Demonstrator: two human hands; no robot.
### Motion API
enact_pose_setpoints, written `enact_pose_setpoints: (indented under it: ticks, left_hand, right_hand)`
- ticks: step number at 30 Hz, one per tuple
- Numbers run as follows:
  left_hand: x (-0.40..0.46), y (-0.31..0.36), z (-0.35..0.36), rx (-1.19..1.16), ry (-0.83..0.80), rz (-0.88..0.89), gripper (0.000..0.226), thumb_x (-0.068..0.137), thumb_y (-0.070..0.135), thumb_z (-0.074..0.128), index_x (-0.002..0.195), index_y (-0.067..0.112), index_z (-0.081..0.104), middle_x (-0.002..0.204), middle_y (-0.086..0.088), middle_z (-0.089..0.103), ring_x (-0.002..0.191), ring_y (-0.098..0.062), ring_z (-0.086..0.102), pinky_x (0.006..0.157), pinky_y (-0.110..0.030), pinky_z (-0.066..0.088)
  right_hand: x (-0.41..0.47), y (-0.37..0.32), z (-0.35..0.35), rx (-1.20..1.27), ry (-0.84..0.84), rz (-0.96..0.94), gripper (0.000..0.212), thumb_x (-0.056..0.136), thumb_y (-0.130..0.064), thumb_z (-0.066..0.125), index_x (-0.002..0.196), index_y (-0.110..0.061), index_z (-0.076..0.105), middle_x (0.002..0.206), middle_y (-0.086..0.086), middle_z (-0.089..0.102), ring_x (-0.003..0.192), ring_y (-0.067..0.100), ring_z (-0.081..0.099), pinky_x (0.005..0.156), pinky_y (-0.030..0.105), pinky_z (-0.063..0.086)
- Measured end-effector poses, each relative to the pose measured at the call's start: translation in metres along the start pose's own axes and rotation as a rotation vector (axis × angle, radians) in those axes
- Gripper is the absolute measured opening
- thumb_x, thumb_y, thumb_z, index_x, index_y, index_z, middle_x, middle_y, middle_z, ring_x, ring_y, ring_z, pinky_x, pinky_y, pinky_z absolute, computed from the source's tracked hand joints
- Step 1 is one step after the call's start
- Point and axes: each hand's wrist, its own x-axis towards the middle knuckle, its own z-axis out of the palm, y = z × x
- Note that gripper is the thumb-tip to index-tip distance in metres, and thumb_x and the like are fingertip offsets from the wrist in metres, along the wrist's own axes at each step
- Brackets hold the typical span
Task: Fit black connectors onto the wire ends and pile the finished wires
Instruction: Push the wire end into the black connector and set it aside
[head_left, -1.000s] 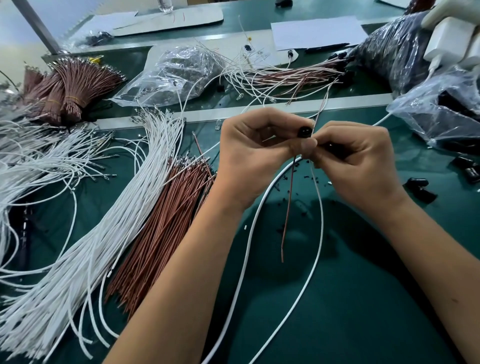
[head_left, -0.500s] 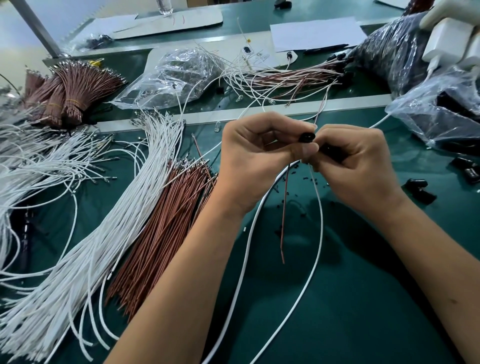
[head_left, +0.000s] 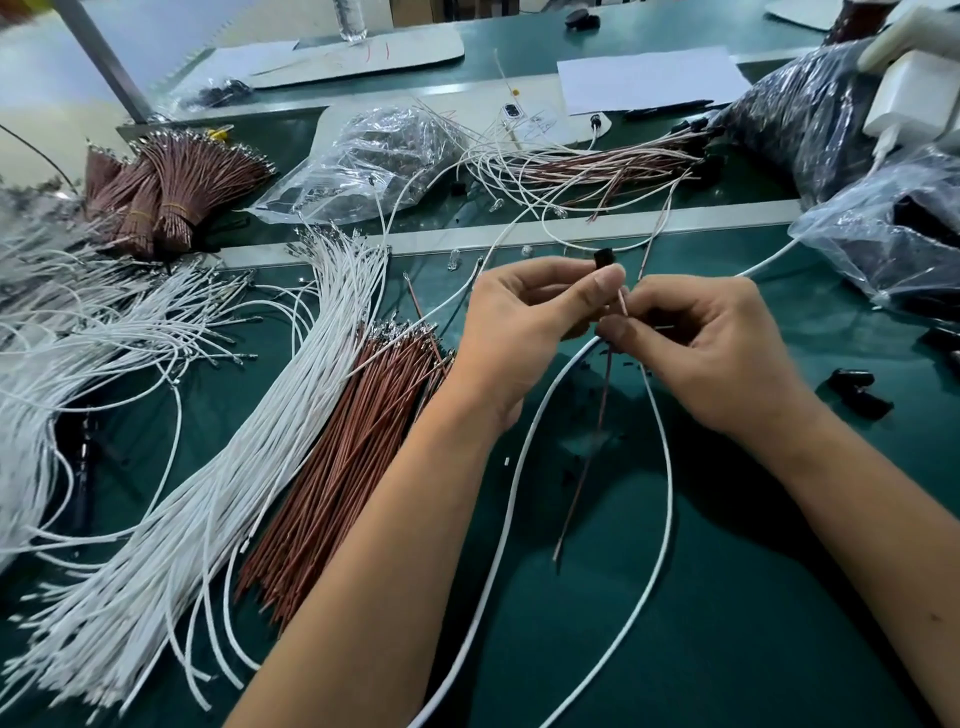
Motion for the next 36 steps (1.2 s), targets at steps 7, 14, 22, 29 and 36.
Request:
enact_pose_setpoints:
  ticks: [7,14,22,29,36]
  left_hand:
    - [-0.002,-0.004,0.009,-0.121,0.107,0.036,0.013,0.086,-0.007,0.071,0.091,-0.018,0.067,0.075,-0.019,0.068,0.067,-0.025,0.064,0.07,-0.031,0.058]
    - [-0.002,-0.009,0.011,-0.11,0.196,0.015,0.025,0.081,-0.005,0.077,0.097,-0.021,0.066,0.081,-0.023,0.069,0.073,-0.028,0.065,0.081,-0.04,0.057]
    - [-0.001,-0.014,0.009,-0.023,0.205,-0.01,0.024,0.082,0.003,0.08,0.096,-0.014,0.07,0.09,-0.029,0.073,0.068,-0.019,0.068,0.065,-0.02,0.052]
    - [0.001,-0.018,0.008,0.03,0.216,-0.029,0.023,0.083,0.003,0.079,0.095,-0.015,0.07,0.074,-0.013,0.072,0.06,-0.01,0.066,0.059,-0.016,0.049]
    - [-0.002,-0.013,0.011,-0.014,0.234,-0.058,0.022,0.085,0.003,0.077,0.098,-0.013,0.068,0.082,-0.018,0.075,0.066,-0.015,0.068,0.064,-0.02,0.053]
  right_hand:
    - [0.003,-0.002,-0.001,0.04,-0.068,0.107,0.02,0.091,-0.017,0.077,0.074,-0.006,0.072,0.064,0.014,0.065,0.059,0.012,0.051,0.055,0.03,0.04]
    - [0.003,-0.005,-0.001,0.037,-0.099,0.156,0.022,0.087,-0.026,0.075,0.07,-0.012,0.072,0.062,0.019,0.062,0.056,0.015,0.045,0.053,0.033,0.034]
    - [0.002,0.001,-0.007,0.025,-0.142,0.21,0.015,0.091,-0.01,0.077,0.076,-0.011,0.076,0.063,0.003,0.068,0.057,0.008,0.052,0.055,0.02,0.041]
    - [0.003,-0.001,-0.012,0.015,-0.201,0.243,0.016,0.09,-0.011,0.078,0.075,-0.012,0.077,0.062,0.006,0.067,0.058,0.01,0.052,0.056,0.023,0.04]
    - [0.003,-0.001,-0.009,-0.009,-0.196,0.245,0.017,0.091,-0.012,0.077,0.074,-0.014,0.077,0.063,0.002,0.07,0.056,0.005,0.054,0.056,0.018,0.043]
